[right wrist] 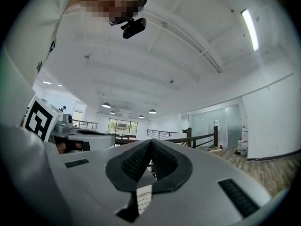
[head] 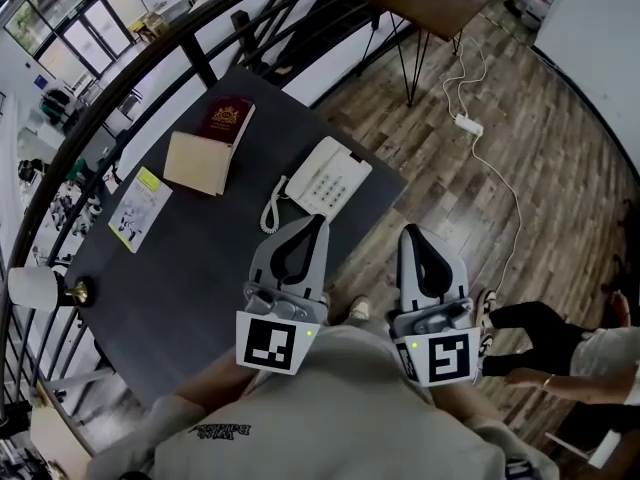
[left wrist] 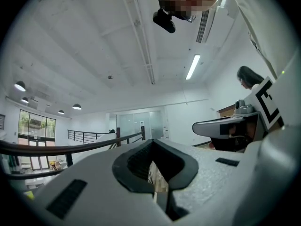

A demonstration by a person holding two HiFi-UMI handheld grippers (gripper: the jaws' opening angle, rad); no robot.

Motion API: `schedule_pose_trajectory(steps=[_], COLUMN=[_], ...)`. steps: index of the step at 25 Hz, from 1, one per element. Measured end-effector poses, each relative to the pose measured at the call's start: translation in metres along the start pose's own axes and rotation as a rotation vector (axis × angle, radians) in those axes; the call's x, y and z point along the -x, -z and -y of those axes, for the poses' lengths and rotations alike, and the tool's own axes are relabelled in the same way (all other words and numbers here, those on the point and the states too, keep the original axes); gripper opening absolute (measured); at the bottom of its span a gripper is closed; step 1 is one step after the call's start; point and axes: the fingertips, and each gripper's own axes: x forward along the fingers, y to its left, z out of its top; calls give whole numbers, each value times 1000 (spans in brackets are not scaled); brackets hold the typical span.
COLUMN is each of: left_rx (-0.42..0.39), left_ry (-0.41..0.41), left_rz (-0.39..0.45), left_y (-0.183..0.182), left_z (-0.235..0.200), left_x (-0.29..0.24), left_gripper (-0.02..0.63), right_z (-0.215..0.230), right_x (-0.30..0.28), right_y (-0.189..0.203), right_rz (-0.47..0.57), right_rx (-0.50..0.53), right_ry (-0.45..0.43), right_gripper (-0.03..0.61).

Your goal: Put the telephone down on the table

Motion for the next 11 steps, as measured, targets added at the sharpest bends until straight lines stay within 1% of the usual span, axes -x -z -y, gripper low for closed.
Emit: schedule_pose_trajectory(steps=[11], left_rx=[-24], left_ry=[13], left_rz=[-7], left_y=[-4], left_z=[3], left_x=[1], left_gripper=[3], right_z=[-1], right_x=[-1], right_y=[-4], right_rz=[-2], right_rx=[-16], right_ry=[-22], right_gripper=[3])
